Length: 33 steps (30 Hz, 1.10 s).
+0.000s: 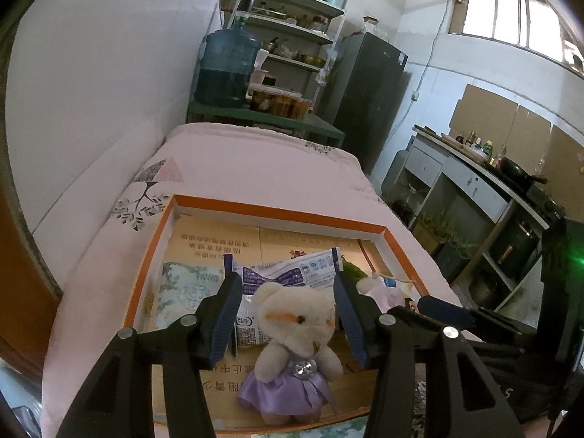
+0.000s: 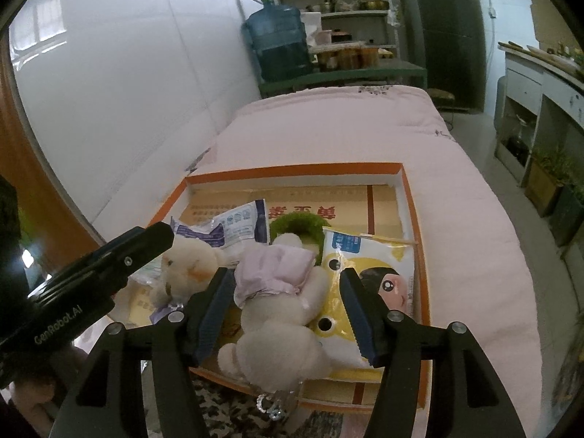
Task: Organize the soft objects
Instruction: 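Lower both teddy bears into the box and open both tools, then withdraw both tools from the box toward the remaining items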
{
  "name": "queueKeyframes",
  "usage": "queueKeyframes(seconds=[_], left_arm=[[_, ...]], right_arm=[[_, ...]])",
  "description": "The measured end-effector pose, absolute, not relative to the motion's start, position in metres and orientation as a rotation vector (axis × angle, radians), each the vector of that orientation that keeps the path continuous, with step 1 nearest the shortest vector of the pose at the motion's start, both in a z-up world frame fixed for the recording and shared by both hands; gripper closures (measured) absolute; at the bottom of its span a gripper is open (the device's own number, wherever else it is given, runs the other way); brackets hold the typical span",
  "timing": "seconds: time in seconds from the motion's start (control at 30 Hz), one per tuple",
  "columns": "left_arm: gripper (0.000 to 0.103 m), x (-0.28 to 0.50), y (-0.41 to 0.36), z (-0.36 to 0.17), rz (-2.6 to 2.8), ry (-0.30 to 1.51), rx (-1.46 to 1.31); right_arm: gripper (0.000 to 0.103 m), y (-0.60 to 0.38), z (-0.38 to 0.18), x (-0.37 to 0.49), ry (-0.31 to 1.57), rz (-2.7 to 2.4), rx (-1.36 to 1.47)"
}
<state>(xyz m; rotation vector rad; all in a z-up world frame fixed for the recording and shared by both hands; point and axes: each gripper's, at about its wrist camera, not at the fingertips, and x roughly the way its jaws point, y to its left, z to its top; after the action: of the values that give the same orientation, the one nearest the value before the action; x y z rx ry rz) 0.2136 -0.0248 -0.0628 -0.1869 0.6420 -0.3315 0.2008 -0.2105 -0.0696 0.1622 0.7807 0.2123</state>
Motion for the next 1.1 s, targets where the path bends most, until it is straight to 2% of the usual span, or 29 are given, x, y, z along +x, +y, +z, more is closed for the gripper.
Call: queueKeyframes(seconds=[1.1], left_arm=[[0.051, 0.169, -0.005, -0.029, -0.325, 0.577, -0.168]], right_arm=[[0.04, -0.2, -0.028, 0.148, 0.718, 0.212, 0.148]])
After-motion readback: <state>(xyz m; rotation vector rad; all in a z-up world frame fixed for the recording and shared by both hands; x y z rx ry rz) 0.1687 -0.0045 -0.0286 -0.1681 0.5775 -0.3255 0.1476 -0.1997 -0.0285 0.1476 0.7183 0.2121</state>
